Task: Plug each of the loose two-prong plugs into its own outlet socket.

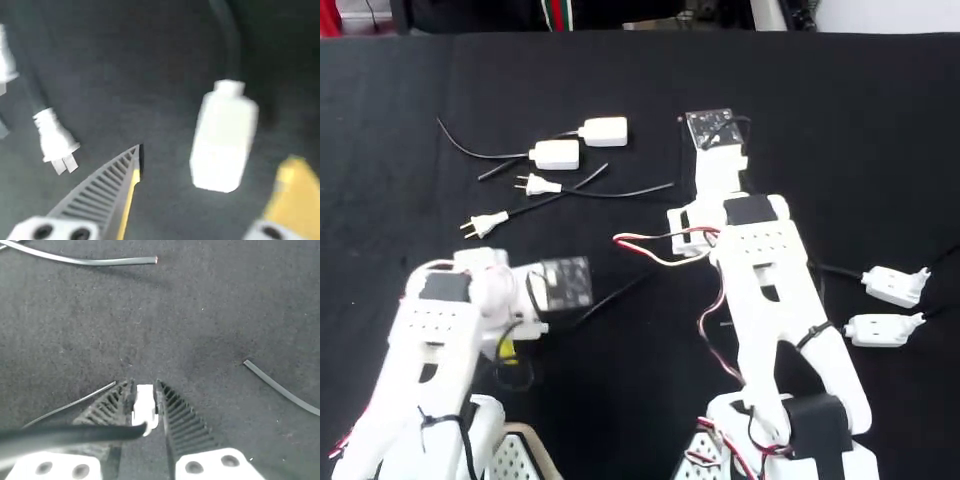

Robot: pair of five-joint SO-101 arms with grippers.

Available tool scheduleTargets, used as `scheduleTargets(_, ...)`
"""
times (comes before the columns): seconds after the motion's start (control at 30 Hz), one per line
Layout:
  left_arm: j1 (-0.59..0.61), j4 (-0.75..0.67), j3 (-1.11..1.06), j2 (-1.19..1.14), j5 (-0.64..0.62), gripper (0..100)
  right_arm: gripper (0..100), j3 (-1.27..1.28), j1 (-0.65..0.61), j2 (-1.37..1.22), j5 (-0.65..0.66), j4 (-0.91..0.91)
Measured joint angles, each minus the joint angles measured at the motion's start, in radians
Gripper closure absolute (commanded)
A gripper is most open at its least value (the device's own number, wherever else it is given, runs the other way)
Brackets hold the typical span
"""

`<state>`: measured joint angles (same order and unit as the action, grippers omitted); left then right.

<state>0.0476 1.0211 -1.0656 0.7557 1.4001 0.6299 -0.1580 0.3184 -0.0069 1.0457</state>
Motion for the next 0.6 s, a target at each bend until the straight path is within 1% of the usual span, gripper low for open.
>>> scheduleTargets(0.07, 0.020, 0.037, 0.058, 0.000, -0.097, 54, 98.7, 0.000, 0.000, 0.000, 0.000, 0.000)
scheduleTargets(0.13, 0.025, 0.092, 0.109, 0.000, -0.245, 60, 98.7, 0.000, 0.000, 0.000, 0.000, 0.000)
scheduleTargets(0.2, 0.031, 0.166, 0.149, 0.000, -0.417, 70, 98.7, 0.000, 0.000, 0.000, 0.000, 0.000)
scheduleTargets(0.33, 0.032, 0.282, 0.170, 0.000, -0.720, 96, 98.7, 0.000, 0.000, 0.000, 0.000, 0.000)
scheduleTargets(0.37, 0.032, 0.308, 0.172, 0.000, -0.772, 97, 98.7, 0.000, 0.000, 0.000, 0.000, 0.000)
scheduleTargets(0.47, 0.032, 0.381, 0.172, 0.000, -0.881, 91, 98.7, 0.000, 0.000, 0.000, 0.000, 0.000)
scheduleTargets(0.53, 0.031, 0.419, 0.166, 0.000, -0.939, 93, 98.7, 0.000, 0.000, 0.000, 0.000, 0.000)
scheduleTargets(0.6, 0.026, 0.433, 0.133, 0.000, -1.008, 97, 98.7, 0.000, 0.000, 0.000, 0.000, 0.000)
